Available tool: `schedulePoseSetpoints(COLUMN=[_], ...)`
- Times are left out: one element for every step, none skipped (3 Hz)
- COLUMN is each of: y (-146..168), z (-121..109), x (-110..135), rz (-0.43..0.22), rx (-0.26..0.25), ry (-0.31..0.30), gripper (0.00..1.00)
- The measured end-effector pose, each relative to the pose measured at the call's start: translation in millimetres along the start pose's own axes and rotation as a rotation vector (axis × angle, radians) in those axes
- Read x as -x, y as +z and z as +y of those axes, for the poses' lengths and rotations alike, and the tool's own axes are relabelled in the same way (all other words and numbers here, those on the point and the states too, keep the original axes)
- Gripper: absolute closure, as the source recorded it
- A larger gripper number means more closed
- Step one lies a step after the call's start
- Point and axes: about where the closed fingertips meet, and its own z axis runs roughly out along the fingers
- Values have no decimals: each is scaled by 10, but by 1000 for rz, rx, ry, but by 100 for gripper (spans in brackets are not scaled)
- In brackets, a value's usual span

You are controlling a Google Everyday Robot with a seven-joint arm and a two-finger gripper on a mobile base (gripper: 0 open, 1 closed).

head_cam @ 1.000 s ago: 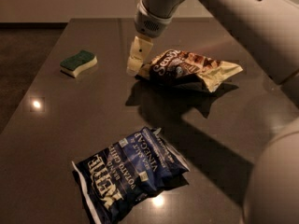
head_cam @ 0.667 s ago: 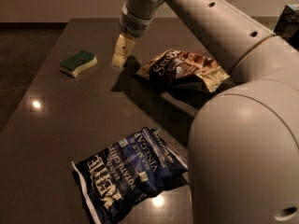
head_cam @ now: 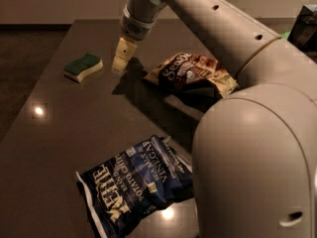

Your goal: Move sponge near blue chip bag

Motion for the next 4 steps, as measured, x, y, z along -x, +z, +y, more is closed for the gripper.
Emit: schedulePoseSetpoints(y=[224, 554, 833, 965], z=[-76, -161, -201, -169], x=[159, 347, 509, 570], rz=[-19, -55, -85, -89], rx=[-45, -67, -38, -7], ry=[33, 91, 113, 110], gripper=[0, 0, 0, 0])
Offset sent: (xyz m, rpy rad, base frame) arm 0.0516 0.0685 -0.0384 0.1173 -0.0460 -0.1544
